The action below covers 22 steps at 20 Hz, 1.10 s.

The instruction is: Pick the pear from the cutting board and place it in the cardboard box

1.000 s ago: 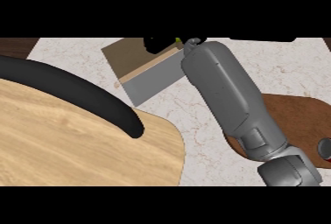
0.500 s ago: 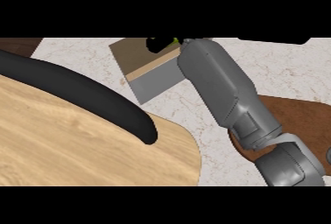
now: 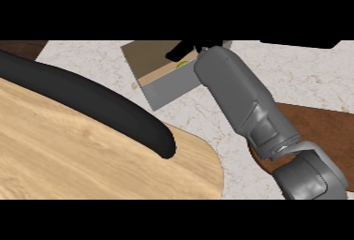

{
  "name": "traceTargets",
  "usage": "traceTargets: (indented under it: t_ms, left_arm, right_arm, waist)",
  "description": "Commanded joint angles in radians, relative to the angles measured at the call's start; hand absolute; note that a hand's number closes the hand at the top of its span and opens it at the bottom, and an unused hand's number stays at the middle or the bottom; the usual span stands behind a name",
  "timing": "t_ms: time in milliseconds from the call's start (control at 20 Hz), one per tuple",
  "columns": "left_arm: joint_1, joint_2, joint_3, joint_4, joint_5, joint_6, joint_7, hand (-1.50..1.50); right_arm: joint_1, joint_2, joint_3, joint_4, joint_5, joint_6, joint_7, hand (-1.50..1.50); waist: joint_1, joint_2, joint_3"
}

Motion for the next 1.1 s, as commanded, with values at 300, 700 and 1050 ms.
traceTargets:
  t_ms: [300, 700, 1050]
  left_arm:
    - [-0.039, 0.03, 0.045, 0.008, 0.015, -0.005, 0.054, 0.0]
    - [0.058, 0.029, 0.062, -0.015, 0.02, 0.002, 0.031, 0.0]
    - [0.083, 0.045, 0.102, -0.007, 0.043, -0.017, 0.018, 0.0]
  right_arm:
    - [0.019, 0.0, -0.116, -0.047, -0.114, -0.196, -0.216, -1.5]
    - [0.068, -0.058, -0.243, -0.079, -0.251, -0.105, -0.407, -1.5]
    - [0.171, -0.201, -0.286, -0.089, -0.291, -0.014, -0.468, -1.5]
  waist:
    - [-0.028, -0.002, 0.001]
    - [-0.068, -0.024, 0.001]
    - [-0.103, -0.035, 0.0]
